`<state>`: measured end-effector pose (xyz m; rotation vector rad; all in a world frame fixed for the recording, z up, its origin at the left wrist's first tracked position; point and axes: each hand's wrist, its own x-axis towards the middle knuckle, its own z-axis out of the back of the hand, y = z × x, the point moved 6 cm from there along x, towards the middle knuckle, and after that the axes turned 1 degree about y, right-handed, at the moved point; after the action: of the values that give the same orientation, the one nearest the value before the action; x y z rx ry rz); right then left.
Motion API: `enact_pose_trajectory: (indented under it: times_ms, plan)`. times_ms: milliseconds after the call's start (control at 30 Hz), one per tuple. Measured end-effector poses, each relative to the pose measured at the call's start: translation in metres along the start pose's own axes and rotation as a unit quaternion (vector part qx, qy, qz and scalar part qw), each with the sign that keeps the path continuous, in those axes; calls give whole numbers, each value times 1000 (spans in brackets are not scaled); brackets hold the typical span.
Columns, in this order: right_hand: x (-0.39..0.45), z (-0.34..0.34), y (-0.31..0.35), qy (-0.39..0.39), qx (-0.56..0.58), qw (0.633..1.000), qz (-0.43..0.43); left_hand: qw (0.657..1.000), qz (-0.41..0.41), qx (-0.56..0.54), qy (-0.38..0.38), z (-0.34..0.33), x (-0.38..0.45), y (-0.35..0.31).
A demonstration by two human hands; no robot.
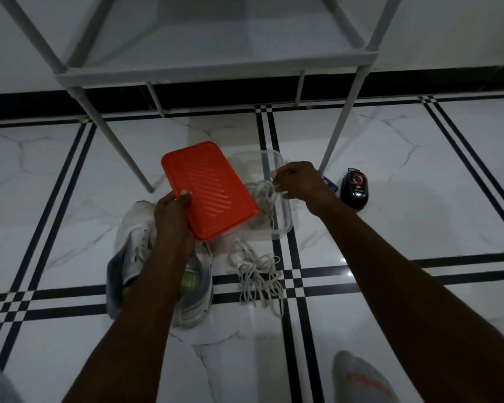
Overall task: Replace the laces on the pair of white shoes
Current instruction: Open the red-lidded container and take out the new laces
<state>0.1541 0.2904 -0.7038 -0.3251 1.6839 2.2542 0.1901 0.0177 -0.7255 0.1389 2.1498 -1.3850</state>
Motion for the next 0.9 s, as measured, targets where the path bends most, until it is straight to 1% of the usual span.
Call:
enact_pose_trajectory:
  times_ms: [100,133,300,400,467,533,633,733,800,867,900]
  plan:
    - [-9,-16,2,95,49,994,-20,998,-33,54,-18,-12,2,0]
    - [-10,-17,4,105,51,993,-18,997,-44,67,-15,-19,2,1]
    - [-7,0,8,45,14,999,2,986,-90,139,-3,-45,6,3]
    - [-4,8,4,5,-22,1000,19,969,-125,214,1,-57,10,2]
    - [-3,11,3,-32,-93,994,48,955,-153,252,11,-62,12,6]
    - [-2,11,4,-65,-177,979,79,947,-167,274,14,-65,15,11]
    - [1,11,-2,-87,-254,960,76,943,-164,289,10,-69,20,19]
    - [5,8,-12,-80,-277,956,56,942,-155,299,13,-70,28,28]
    - [8,8,-18,-76,-272,958,43,939,-147,310,16,-68,34,34]
    - [9,8,-23,-68,-246,966,38,939,-140,315,22,-67,35,37]
    - [10,7,-27,-63,-213,974,32,940,-137,312,25,-66,35,38]
